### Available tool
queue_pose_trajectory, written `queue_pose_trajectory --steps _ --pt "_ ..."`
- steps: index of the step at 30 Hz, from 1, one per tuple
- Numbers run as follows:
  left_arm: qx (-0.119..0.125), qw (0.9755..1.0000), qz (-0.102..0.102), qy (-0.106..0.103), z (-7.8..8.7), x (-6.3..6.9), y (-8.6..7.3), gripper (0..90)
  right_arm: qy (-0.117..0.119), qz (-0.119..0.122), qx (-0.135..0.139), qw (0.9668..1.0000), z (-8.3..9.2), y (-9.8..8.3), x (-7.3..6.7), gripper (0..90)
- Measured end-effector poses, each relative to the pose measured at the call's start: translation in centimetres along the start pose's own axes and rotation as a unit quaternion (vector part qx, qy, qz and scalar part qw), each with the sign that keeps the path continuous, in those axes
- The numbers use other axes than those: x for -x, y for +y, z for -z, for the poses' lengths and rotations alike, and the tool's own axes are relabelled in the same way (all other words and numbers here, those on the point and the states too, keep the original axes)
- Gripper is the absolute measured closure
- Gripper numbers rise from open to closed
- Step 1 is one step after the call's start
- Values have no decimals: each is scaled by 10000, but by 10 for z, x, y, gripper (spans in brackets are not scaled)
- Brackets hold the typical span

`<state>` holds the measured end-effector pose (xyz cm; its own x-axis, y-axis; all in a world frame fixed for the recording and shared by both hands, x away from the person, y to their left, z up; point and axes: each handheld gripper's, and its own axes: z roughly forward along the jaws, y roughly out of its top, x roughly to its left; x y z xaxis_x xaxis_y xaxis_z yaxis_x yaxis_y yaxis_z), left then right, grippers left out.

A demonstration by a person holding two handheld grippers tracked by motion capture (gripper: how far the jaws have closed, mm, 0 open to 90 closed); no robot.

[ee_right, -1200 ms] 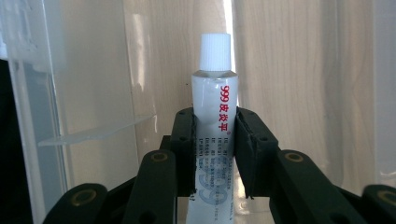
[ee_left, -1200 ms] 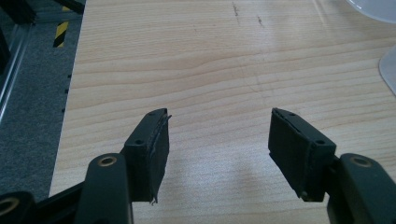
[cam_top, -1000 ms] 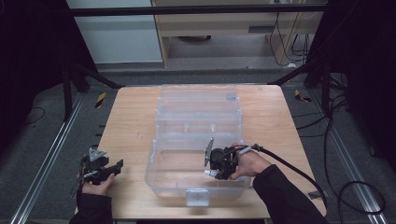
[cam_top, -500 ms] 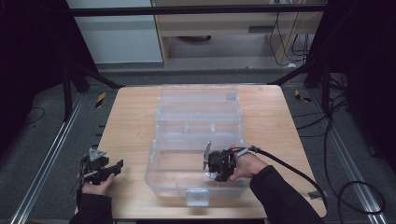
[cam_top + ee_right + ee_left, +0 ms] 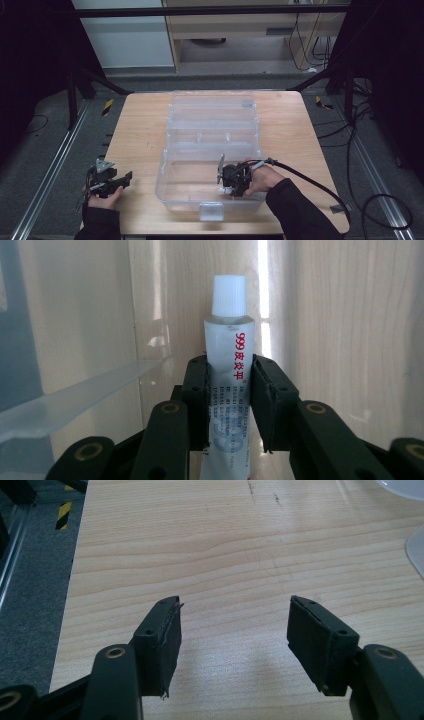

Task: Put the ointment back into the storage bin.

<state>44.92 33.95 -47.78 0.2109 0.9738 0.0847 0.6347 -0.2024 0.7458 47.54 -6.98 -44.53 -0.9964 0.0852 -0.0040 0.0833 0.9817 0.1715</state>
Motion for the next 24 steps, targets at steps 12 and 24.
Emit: queue_pose_trajectory --steps 12,24 --pt "-30 10000 -10 -1 -1 0 0 384 -2 -76 81 9999 1 -3 2 668" --pt "-35 10000 -5 8 -1 1 0 385 -339 -702 1094 9909 42 -23 -5 578"
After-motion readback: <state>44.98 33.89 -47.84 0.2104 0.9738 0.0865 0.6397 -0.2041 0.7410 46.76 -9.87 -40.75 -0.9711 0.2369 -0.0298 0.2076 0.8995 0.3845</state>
